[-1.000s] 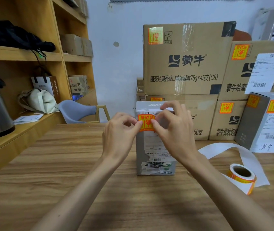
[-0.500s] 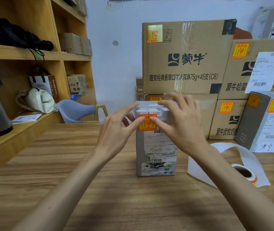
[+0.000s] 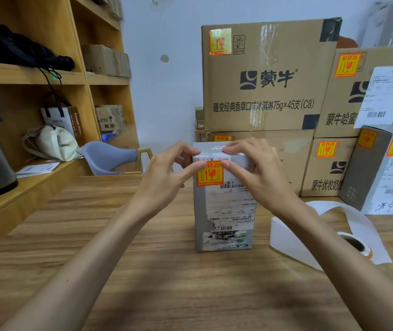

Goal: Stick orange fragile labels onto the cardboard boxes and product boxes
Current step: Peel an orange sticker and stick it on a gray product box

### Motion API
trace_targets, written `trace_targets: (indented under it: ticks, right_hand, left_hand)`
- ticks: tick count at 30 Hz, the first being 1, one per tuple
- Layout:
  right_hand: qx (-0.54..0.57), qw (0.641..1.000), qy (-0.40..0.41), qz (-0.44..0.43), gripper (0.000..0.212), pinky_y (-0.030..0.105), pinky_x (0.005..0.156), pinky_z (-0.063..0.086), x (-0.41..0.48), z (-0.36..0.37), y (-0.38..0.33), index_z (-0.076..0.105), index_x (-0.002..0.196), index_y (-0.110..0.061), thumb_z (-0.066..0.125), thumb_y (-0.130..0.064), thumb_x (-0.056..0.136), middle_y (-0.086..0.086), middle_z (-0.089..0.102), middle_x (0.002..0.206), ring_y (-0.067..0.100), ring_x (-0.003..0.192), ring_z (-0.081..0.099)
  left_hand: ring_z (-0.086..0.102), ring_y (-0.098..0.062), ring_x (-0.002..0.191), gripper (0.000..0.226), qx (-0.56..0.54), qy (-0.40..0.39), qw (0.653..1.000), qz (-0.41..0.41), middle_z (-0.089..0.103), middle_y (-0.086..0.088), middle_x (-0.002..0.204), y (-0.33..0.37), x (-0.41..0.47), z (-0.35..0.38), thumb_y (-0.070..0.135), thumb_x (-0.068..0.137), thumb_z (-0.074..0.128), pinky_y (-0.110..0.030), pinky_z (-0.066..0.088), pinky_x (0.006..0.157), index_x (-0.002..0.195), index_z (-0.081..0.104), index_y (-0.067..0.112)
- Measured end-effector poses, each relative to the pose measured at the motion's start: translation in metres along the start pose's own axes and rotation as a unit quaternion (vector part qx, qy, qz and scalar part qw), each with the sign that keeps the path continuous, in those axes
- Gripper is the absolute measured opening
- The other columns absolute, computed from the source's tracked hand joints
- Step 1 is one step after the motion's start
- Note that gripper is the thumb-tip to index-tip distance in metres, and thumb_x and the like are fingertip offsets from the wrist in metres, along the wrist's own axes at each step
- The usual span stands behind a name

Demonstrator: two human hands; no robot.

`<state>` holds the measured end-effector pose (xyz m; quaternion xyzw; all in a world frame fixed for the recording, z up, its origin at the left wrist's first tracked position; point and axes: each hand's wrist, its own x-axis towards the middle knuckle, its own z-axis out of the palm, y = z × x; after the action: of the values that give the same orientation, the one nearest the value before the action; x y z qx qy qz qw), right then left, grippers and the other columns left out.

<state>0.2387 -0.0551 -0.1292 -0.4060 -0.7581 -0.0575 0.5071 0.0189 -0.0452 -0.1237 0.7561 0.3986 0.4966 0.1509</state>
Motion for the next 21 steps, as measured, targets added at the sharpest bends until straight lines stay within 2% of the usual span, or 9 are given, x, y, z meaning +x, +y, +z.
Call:
trace_targets:
  ticks: [3, 6, 8, 11, 13, 17, 21]
  right_hand:
    - [-0.019, 1.000, -0.017, -0.009, 0.031, 0.032, 0.094, 0.034, -0.004, -0.003, 0.002, 0.066, 0.115, -0.024, 0.065, -0.045, 0.092, -0.011, 0.062, 0.122, 0.010, 0.112, 0.049]
    - [-0.097, 0.994, -0.042, -0.032, 0.053, 0.032, 0.093, 0.035, -0.007, -0.001, 0.002, 0.059, 0.122, -0.023, 0.061, -0.061, 0.085, -0.007, 0.058, 0.126, 0.013, 0.115, 0.048]
    - [-0.142, 0.988, -0.046, -0.046, 0.060, 0.032, 0.092, 0.035, -0.009, 0.000, 0.001, 0.057, 0.125, -0.020, 0.062, -0.062, 0.082, -0.003, 0.057, 0.128, 0.018, 0.115, 0.048]
    - [-0.183, 0.980, -0.042, -0.064, 0.062, 0.030, 0.090, 0.032, -0.008, 0.001, 0.001, 0.055, 0.126, -0.018, 0.066, -0.059, 0.081, 0.000, 0.057, 0.129, 0.022, 0.114, 0.049]
    - [-0.190, 0.978, -0.045, -0.069, 0.062, 0.030, 0.089, 0.030, -0.007, 0.002, 0.002, 0.055, 0.126, -0.018, 0.066, -0.059, 0.081, 0.000, 0.057, 0.129, 0.022, 0.113, 0.048]
    - [-0.165, 0.982, -0.053, -0.069, 0.060, 0.028, 0.090, 0.029, -0.007, 0.000, 0.004, 0.055, 0.127, -0.019, 0.063, -0.059, 0.083, -0.001, 0.056, 0.131, 0.020, 0.115, 0.047]
    - [-0.133, 0.987, -0.065, -0.067, 0.050, 0.026, 0.089, 0.027, -0.006, -0.003, 0.007, 0.056, 0.126, -0.023, 0.062, -0.056, 0.088, -0.005, 0.056, 0.130, 0.015, 0.115, 0.046]
  left_hand:
    - [0.062, -0.008, 0.099, 0.031, 0.004, -0.010, 1.000, 0.007, 0.068, 0.008, 0.101, -0.005, -0.003, 0.000, 0.045, 0.093, 0.066, -0.036, 0.061, 0.061, 0.118, 0.064, 0.027]
    - [0.062, -0.007, 0.092, 0.050, 0.044, -0.022, 0.998, 0.040, 0.065, 0.008, 0.098, -0.010, -0.010, 0.003, 0.046, 0.085, 0.075, -0.020, 0.053, 0.068, 0.127, 0.052, 0.030]
    - [0.060, -0.009, 0.089, 0.064, 0.063, -0.022, 0.996, 0.060, 0.062, 0.008, 0.096, -0.013, -0.014, 0.009, 0.046, 0.081, 0.080, -0.018, 0.050, 0.067, 0.132, 0.046, 0.028]
    - [0.059, -0.010, 0.087, 0.069, 0.069, -0.005, 0.995, 0.068, 0.059, 0.008, 0.095, -0.015, -0.015, 0.014, 0.044, 0.080, 0.082, -0.029, 0.053, 0.069, 0.134, 0.043, 0.026]
    - [0.060, -0.011, 0.088, 0.067, 0.061, -0.007, 0.996, 0.072, 0.061, 0.007, 0.097, -0.017, -0.014, 0.013, 0.042, 0.081, 0.082, -0.030, 0.054, 0.071, 0.134, 0.043, 0.026]
    - [0.061, -0.011, 0.091, 0.061, 0.030, -0.038, 0.996, 0.068, 0.065, 0.003, 0.103, -0.018, -0.013, 0.008, 0.036, 0.085, 0.079, -0.014, 0.048, 0.068, 0.135, 0.045, 0.027]
    - [0.061, -0.009, 0.093, 0.055, 0.032, -0.065, 0.996, 0.059, 0.064, 0.007, 0.103, -0.020, -0.010, 0.001, 0.037, 0.089, 0.073, -0.016, 0.049, 0.070, 0.136, 0.045, 0.032]
